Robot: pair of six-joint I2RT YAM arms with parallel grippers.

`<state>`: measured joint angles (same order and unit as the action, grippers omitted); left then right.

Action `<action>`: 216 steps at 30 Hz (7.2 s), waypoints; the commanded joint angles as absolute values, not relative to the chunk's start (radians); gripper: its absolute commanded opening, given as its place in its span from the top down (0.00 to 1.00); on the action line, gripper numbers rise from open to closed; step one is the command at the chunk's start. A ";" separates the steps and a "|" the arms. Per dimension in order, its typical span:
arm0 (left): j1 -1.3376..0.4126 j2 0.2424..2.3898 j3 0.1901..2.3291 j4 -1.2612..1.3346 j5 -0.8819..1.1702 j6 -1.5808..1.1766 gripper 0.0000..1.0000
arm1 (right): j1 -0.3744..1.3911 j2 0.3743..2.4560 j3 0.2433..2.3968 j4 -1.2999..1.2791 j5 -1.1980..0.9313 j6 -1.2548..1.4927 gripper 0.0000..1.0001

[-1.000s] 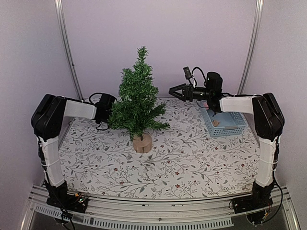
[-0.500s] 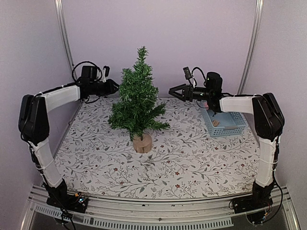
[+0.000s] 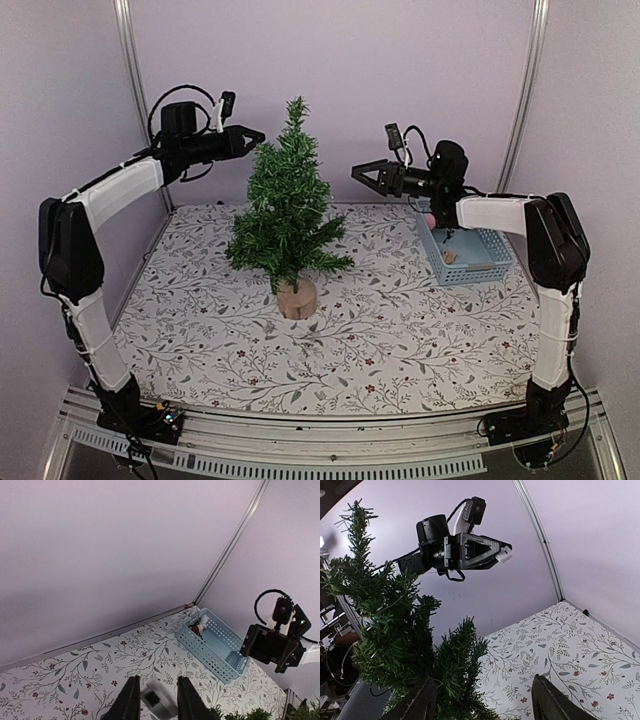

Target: Decorate the small christmas tree

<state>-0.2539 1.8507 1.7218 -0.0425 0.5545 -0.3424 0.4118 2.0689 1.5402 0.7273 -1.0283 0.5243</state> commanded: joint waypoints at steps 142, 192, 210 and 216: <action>-0.239 1.640 1.370 0.129 0.428 -0.371 0.01 | 0.466 1.706 1.056 0.447 -0.710 0.142 1.00; -0.884 0.920 0.735 0.106 0.070 0.107 0.36 | 0.892 1.581 0.962 0.583 -0.616 0.751 0.99; -1.023 1.085 0.719 0.187 0.024 -0.030 0.42 | 0.944 1.643 0.982 0.767 -0.597 0.856 1.00; -1.028 1.105 0.713 0.217 0.004 -0.068 0.36 | 0.956 1.668 0.998 0.779 -0.596 0.855 1.00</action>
